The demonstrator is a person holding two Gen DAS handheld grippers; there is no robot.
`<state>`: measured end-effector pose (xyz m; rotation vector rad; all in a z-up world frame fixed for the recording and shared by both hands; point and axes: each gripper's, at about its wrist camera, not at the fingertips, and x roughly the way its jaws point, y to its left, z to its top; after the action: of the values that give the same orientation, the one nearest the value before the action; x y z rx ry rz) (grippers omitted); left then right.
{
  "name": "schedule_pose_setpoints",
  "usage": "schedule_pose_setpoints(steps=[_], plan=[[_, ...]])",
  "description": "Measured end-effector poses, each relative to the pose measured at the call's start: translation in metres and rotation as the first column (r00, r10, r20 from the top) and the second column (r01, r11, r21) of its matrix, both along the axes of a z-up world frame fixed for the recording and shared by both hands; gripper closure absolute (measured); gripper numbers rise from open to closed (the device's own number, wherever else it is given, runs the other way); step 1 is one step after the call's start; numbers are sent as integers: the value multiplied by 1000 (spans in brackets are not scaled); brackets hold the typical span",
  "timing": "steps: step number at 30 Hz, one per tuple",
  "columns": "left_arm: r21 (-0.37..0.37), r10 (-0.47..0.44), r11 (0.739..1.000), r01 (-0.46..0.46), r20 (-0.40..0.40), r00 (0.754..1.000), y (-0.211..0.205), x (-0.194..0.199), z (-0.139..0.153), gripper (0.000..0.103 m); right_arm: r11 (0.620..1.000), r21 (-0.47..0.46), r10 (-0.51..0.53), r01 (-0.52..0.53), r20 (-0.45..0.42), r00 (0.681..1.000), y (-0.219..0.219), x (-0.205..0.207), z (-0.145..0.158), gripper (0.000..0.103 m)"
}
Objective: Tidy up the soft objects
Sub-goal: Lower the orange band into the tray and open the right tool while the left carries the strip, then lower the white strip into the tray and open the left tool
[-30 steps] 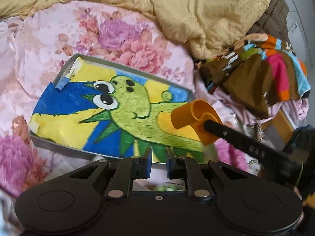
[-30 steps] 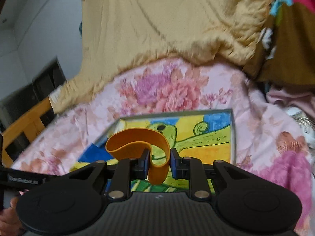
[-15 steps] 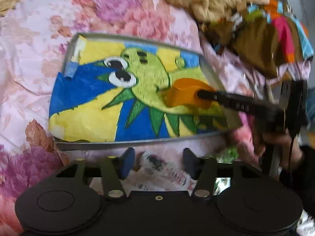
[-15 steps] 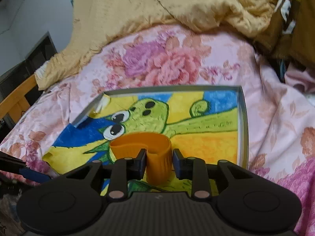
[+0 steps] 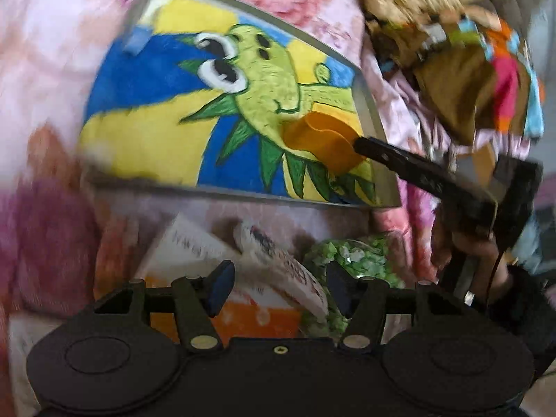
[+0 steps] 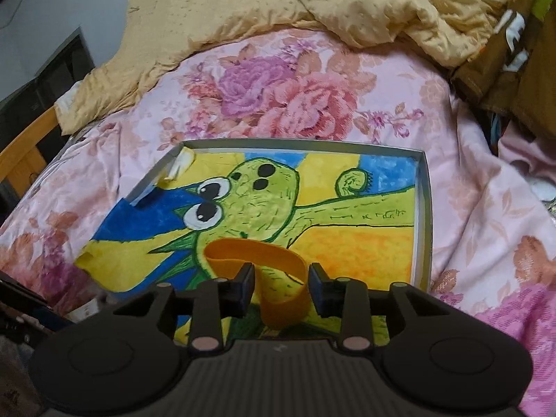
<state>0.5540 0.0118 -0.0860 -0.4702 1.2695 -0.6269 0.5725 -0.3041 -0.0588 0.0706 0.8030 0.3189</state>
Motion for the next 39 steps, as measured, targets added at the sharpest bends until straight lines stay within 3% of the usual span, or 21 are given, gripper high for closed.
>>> schedule_pose_setpoints(steps=[6,9,11,14,19,27,33,39], plan=[[-135,51,988,-69,-128,990,-17,-11,-19,44,1000,5,-26,26,-18,999,-2,-5,12,56],[-146,65,985,-87,-153,986,-36,-15,-26,50,999,11,-37,37,13,999,-6,-11,20,49],[-120,86,987,-106,-161,983,-44,-15,-28,64,999,30,-40,39,30,999,-10,-17,23,41],[-72,138,986,-151,-160,977,-50,-17,-30,76,997,60,-57,53,58,997,-14,-35,25,37],[-16,247,967,-253,-172,954,-57,-22,-35,82,993,99,-71,63,86,994,-18,-73,25,34],[46,285,959,-281,-121,951,-65,-25,-29,83,984,142,-125,109,109,986,-21,-118,28,32],[14,334,942,-336,-133,933,-56,-34,-31,89,979,169,-134,114,109,985,-17,-146,22,29],[19,301,953,-301,14,954,-46,-52,-11,93,972,204,-134,113,95,986,-13,-166,12,28]])
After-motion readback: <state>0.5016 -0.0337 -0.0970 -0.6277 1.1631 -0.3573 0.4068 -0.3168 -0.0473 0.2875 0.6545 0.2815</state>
